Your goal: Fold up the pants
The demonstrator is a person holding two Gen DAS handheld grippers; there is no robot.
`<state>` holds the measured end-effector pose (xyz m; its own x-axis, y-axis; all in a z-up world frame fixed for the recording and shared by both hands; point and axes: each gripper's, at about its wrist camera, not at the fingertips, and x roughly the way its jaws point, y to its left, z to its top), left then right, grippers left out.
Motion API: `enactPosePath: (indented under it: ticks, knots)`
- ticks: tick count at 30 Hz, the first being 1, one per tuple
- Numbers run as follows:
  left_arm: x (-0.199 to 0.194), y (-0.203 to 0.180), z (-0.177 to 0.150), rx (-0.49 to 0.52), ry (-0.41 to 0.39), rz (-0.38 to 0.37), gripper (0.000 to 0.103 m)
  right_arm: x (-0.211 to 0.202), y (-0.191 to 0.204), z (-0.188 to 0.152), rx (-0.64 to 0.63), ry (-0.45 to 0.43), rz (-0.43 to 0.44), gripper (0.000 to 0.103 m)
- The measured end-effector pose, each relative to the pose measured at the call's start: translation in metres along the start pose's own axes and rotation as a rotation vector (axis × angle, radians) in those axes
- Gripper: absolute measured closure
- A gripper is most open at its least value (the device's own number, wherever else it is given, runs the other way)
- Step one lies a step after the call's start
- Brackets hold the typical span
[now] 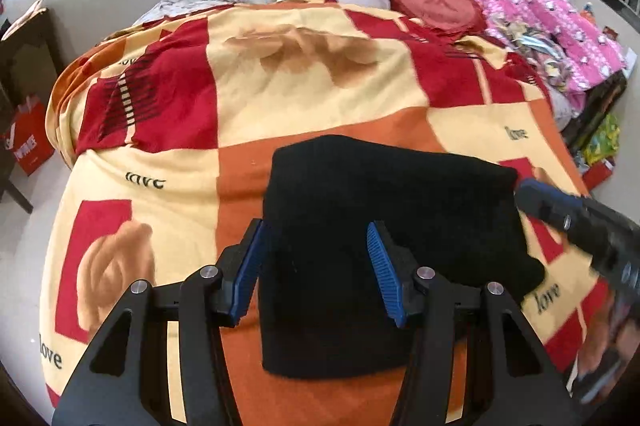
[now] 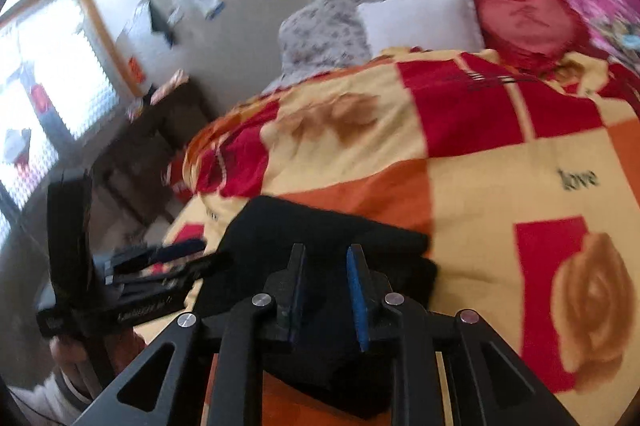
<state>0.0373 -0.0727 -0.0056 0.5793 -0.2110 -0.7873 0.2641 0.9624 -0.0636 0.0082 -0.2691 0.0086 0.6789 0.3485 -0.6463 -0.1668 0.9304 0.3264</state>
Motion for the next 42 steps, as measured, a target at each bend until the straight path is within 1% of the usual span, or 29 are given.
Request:
enactPosePath:
  ticks: [2,4,5,6,10,11,15,18,22,25,28,30,33,35,36,37,38,39,42]
  knots:
    - [0.01,0.0,0.002,-0.004,0.022,0.0,0.052,0.017,0.0,0.0,-0.012,0.031,-0.015,0.084]
    - [0.019,0.0,0.004,-0.006,0.03,0.013,0.052,0.037,-0.004,0.001,-0.017,0.07,-0.055,0.084]
    - [0.021,0.001,0.004,-0.007,0.029,0.018,0.048,0.045,-0.008,0.001,-0.013,0.088,-0.073,0.084]
    - [0.024,0.001,0.005,-0.01,0.028,0.018,0.045,0.051,-0.012,-0.001,-0.001,0.099,-0.073,0.084]
    - [0.032,0.006,0.009,-0.034,0.032,0.008,0.041,0.06,-0.018,0.002,-0.002,0.106,-0.076,0.083]
    - [0.032,0.006,0.009,-0.037,0.033,0.005,0.04,0.059,-0.017,0.003,-0.003,0.112,-0.079,0.083]
    - [0.027,0.006,0.008,-0.031,0.033,0.006,0.04,0.034,-0.006,0.001,-0.022,0.106,-0.064,0.083]
    - [0.026,0.006,0.006,-0.028,0.034,0.008,0.04,0.014,0.007,-0.009,-0.076,0.113,-0.083,0.083]
    - [0.026,0.007,0.003,-0.043,0.035,0.0,0.04,0.001,0.016,-0.026,-0.106,0.134,-0.09,0.082]
    - [0.026,0.007,0.002,-0.05,0.034,-0.001,0.04,-0.004,0.015,-0.038,-0.112,0.138,-0.114,0.079]
    - [0.026,0.007,0.001,-0.052,0.035,-0.001,0.038,0.003,0.009,-0.052,-0.104,0.165,-0.115,0.078]
    - [0.026,0.008,0.0,-0.055,0.032,-0.002,0.037,0.001,0.008,-0.058,-0.107,0.14,-0.112,0.078]
    - [0.025,0.011,0.0,-0.066,0.043,-0.02,0.037,-0.004,0.006,-0.053,-0.103,0.16,-0.092,0.078]
    - [0.019,0.018,-0.001,-0.086,0.054,-0.055,0.037,-0.014,0.0,-0.047,-0.068,0.139,-0.061,0.077]
    - [0.015,0.021,-0.002,-0.097,0.048,-0.067,0.037,-0.019,-0.006,-0.045,-0.042,0.117,-0.057,0.071]
    - [0.01,0.027,-0.004,-0.115,0.038,-0.081,0.037,-0.023,-0.014,-0.043,-0.006,0.093,-0.068,0.056]
    - [0.007,0.032,-0.005,-0.13,0.033,-0.092,0.037,-0.024,-0.021,-0.041,0.022,0.082,-0.079,0.049]
    - [0.004,0.038,-0.007,-0.15,0.031,-0.11,0.037,-0.023,-0.028,-0.041,0.051,0.082,-0.085,0.045]
    - [0.006,0.054,-0.013,-0.216,0.064,-0.184,0.037,-0.012,-0.05,-0.043,0.147,0.122,-0.046,0.045]
